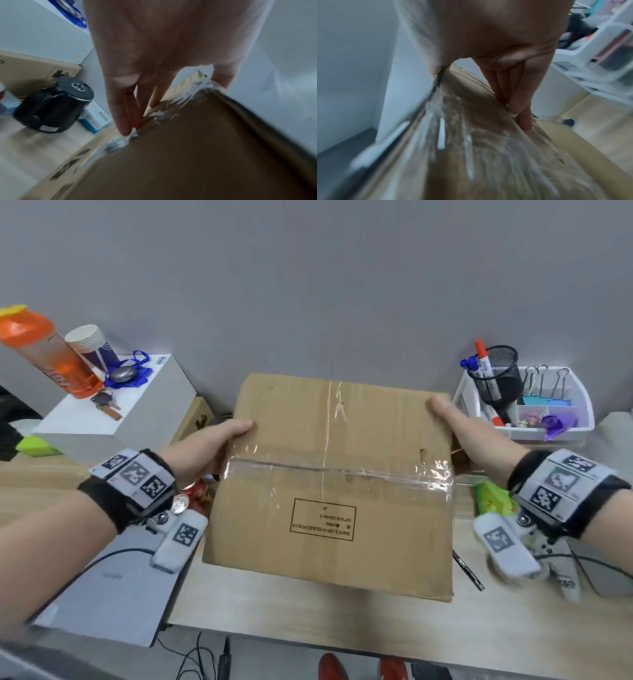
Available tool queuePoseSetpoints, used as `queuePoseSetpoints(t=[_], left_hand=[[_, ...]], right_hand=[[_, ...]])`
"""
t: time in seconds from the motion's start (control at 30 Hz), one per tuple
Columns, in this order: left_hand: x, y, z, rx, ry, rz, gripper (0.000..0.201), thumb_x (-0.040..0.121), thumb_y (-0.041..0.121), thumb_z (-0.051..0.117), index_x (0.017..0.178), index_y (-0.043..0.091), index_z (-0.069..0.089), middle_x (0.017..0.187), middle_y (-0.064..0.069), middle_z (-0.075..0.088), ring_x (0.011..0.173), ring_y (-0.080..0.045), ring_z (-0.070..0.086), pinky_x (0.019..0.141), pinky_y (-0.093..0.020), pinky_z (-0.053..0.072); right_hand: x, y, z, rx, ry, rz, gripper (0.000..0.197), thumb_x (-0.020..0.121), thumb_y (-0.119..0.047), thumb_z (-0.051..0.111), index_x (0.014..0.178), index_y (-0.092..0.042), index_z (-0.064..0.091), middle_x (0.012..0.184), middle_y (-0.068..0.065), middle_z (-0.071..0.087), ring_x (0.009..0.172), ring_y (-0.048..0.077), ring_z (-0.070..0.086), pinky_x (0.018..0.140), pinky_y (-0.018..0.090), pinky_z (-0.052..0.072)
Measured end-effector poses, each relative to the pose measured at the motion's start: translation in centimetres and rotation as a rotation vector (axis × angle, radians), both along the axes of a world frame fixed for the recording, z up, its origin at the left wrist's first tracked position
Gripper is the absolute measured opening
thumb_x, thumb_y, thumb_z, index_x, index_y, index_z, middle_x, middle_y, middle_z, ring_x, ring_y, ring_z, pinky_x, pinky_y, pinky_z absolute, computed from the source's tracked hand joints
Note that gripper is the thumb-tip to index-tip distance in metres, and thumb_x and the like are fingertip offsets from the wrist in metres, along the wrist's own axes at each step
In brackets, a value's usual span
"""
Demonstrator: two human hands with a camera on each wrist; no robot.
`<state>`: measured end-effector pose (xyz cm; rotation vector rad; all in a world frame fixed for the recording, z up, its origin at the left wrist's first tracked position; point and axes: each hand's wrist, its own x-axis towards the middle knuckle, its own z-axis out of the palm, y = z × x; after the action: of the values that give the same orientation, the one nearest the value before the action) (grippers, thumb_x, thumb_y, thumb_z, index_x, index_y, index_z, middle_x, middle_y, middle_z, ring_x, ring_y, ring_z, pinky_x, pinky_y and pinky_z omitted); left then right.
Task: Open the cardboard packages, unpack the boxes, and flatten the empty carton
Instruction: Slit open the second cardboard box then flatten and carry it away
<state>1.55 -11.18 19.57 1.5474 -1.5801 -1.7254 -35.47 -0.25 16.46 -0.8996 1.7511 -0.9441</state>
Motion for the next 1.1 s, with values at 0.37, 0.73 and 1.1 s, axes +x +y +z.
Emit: queuePoseSetpoints(t=[0.37, 0.73, 1.1], left_hand=[[-0.3, -1.3, -10.9, 0.205, -0.388, -0.088, 0.047, 0.095, 0.059, 0.054, 0.116, 0.019, 0.065, 0.102, -0.006, 0.074, 0.089, -0.023, 0.07, 0.068, -0.035, 0.059], [-0.3, -1.3, -15.1, 0.127, -0.562, -0.229, 0.035, 0.092, 0.037, 0.069, 0.116, 0.014, 0.058, 0.117, -0.01, 0.066, 0.106, -0.026, 0.068, 0.083, -0.047, 0.063], [-0.9, 0.0, -15.2, 0.193, -0.65, -0.228, 0.037, 0.1, 0.049, 0.051, 0.118, 0.017, 0.054, 0.108, -0.002, 0.066, 0.093, -0.017, 0.068, 0.066, -0.031, 0.06]], right_hand=[[1.9, 0.0, -10.4, 0.329, -0.015, 0.012, 0.096, 0.059, -0.092, 0.054, 0.123, -0.022, 0.062, 0.118, 0.002, 0.067, 0.106, 0.023, 0.065, 0.102, 0.045, 0.048], [-0.5, 1.7, -16.1, 0.317, -0.188, 0.058, 0.025, 0.094, -0.028, 0.062, 0.118, -0.022, 0.062, 0.117, -0.003, 0.065, 0.113, 0.016, 0.058, 0.1, 0.043, 0.05], [-7.8, 8.2, -26.0, 0.7, 0.726, 0.284, 0.021, 0.088, -0.013, 0.055, 0.107, -0.02, 0.063, 0.098, 0.0, 0.064, 0.085, 0.02, 0.058, 0.07, 0.021, 0.046]])
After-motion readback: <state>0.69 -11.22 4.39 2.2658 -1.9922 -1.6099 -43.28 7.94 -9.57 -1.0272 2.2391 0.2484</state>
